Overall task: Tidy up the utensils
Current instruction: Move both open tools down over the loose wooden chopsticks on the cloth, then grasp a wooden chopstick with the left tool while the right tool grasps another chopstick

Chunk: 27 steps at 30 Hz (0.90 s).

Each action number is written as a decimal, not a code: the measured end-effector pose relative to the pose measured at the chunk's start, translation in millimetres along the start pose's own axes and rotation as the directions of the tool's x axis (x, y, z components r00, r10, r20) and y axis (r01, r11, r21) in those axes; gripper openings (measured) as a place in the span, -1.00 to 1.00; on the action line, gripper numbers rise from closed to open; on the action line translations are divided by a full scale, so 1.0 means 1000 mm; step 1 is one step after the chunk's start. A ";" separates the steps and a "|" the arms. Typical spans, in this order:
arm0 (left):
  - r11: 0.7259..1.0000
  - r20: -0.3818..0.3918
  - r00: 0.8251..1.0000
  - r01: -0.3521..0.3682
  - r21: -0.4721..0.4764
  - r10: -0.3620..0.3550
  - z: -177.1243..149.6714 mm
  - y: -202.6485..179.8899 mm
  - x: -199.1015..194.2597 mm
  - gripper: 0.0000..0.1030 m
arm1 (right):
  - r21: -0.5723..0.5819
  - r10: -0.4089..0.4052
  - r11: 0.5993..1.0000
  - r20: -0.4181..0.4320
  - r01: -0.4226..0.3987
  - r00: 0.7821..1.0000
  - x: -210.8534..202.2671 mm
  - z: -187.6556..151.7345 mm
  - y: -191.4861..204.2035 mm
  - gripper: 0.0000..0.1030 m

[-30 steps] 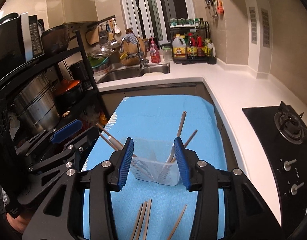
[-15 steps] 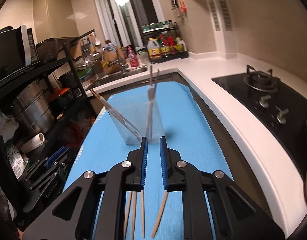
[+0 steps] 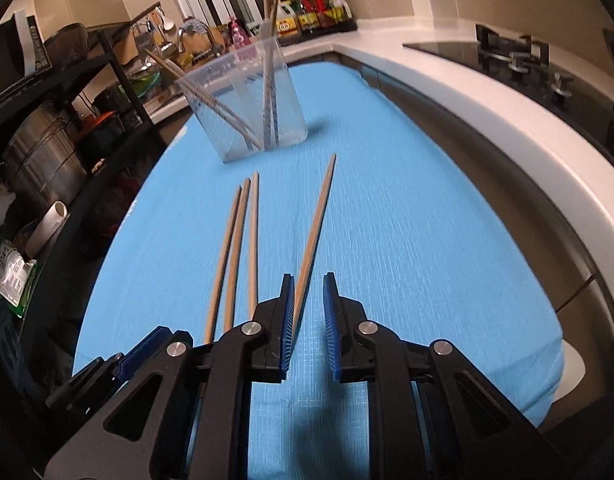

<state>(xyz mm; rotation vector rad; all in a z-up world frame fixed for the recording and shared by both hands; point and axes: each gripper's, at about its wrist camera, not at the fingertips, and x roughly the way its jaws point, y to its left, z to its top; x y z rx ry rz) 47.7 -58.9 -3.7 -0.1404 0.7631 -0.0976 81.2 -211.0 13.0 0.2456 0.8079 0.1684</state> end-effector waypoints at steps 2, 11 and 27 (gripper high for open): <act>1.000 -0.007 1.000 -0.003 0.005 0.003 -0.003 -0.002 0.002 -0.59 | 0.002 -0.007 1.000 -0.020 0.007 1.000 0.007 -0.003 0.001 -0.65; 0.999 -0.033 0.999 -0.023 0.038 0.024 -0.014 -0.013 0.010 -0.59 | -0.029 -0.024 0.999 -0.072 0.022 0.997 0.026 -0.008 0.010 -0.64; 0.991 0.006 0.992 -0.127 -0.032 0.127 -0.019 0.015 0.000 -0.80 | -0.043 -0.128 0.991 -0.073 0.126 0.989 0.021 -0.016 0.001 -0.96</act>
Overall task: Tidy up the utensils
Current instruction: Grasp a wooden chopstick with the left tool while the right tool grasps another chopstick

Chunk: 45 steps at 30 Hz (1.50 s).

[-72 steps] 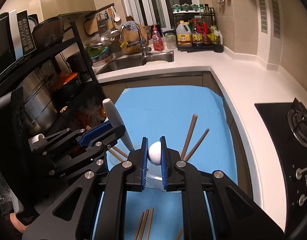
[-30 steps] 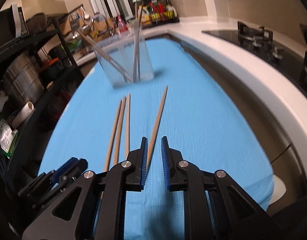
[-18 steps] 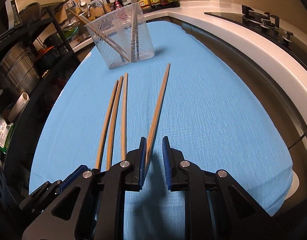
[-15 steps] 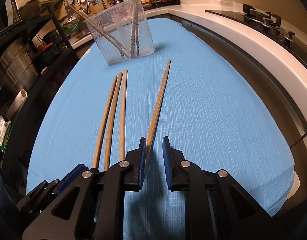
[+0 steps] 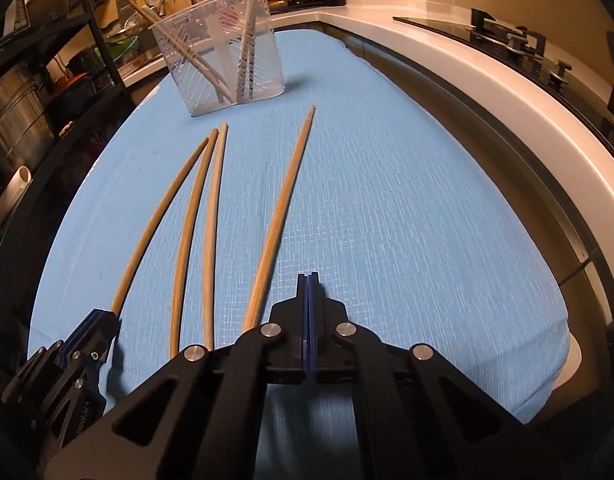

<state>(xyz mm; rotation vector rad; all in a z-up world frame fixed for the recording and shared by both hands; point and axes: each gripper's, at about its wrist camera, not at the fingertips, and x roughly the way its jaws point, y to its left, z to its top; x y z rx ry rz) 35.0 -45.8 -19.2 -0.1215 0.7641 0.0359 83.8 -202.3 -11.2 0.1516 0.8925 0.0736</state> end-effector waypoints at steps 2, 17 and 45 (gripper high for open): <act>1.000 0.009 1.000 0.005 0.000 -0.005 -0.002 0.000 -0.001 -0.80 | 0.026 -0.003 1.000 0.017 0.003 1.000 -0.003 -0.006 -0.004 -0.92; 0.995 0.067 0.993 0.094 -0.017 -0.093 -0.002 0.003 -0.004 -0.69 | 0.005 0.081 0.997 0.080 -0.081 0.994 -0.004 -0.013 0.020 -0.46; 0.994 0.127 0.986 -0.107 0.004 0.105 -0.012 0.006 -0.002 -0.88 | 0.027 -0.100 0.995 0.123 0.098 0.987 -0.008 -0.023 0.008 -0.86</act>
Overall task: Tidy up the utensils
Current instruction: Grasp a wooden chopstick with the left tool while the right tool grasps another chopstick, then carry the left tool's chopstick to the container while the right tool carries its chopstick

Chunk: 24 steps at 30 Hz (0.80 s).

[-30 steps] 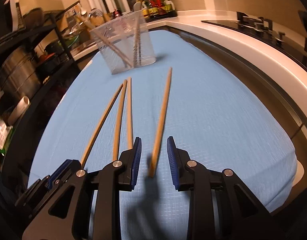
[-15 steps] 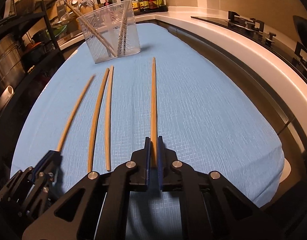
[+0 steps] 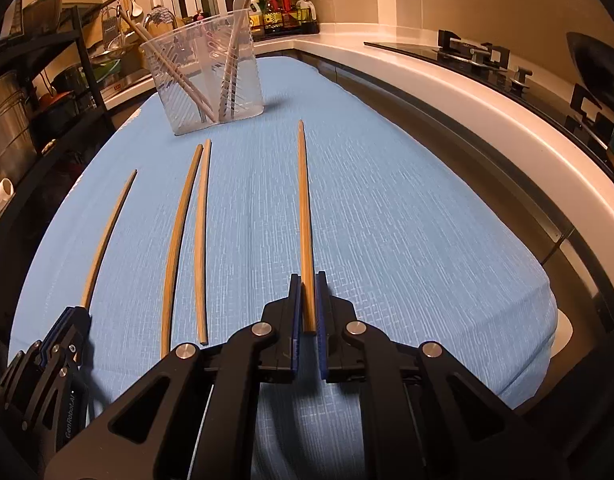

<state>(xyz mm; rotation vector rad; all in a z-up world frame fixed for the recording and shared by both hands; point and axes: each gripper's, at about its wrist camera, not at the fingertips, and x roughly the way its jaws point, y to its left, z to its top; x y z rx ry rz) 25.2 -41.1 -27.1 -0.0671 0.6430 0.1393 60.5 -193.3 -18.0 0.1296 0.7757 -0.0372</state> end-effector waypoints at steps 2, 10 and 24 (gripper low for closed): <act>1.000 0.001 1.000 0.000 0.004 0.000 0.000 0.000 0.000 -0.87 | -0.002 0.000 1.000 0.003 0.000 1.000 0.000 0.000 0.000 -0.87; 0.999 0.079 0.997 -0.029 0.045 0.025 0.010 -0.002 -0.019 -0.88 | -0.063 -0.041 0.997 0.087 0.047 0.995 -0.025 0.012 0.006 -0.88; 0.994 0.292 0.956 -0.054 0.097 0.024 0.061 -0.012 -0.075 -0.88 | -0.133 -0.047 0.987 0.291 0.090 0.955 -0.091 0.053 0.005 -0.88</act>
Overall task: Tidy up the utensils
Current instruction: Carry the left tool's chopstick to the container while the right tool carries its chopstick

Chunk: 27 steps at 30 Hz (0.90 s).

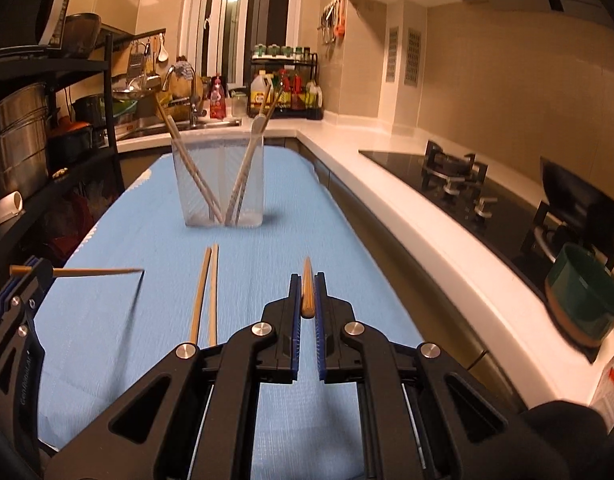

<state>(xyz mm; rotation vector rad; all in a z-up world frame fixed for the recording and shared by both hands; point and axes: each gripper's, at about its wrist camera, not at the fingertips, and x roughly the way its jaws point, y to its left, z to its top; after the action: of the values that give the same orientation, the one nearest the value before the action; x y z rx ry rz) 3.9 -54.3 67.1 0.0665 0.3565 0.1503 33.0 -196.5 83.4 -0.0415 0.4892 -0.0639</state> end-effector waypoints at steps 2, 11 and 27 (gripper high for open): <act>1.000 0.011 1.000 0.007 -0.005 -0.007 0.011 0.002 -0.002 -0.88 | -0.005 0.002 1.000 0.017 -0.002 1.000 -0.005 0.009 -0.001 -0.88; 0.998 0.009 0.999 0.049 -0.029 -0.048 0.057 0.014 0.012 -0.88 | 0.015 0.071 0.997 0.026 -0.071 0.997 -0.006 0.066 -0.010 -0.88; 0.993 -0.064 0.991 0.117 -0.033 -0.119 0.125 0.017 0.058 -0.88 | 0.084 0.182 0.981 -0.081 -0.176 0.980 0.026 0.171 -0.021 -0.88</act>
<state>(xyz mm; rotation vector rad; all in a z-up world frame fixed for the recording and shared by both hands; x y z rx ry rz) 98.9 -33.6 165.5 0.0117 0.4228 0.0405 135.1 -214.9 223.1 0.0804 0.5764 0.0928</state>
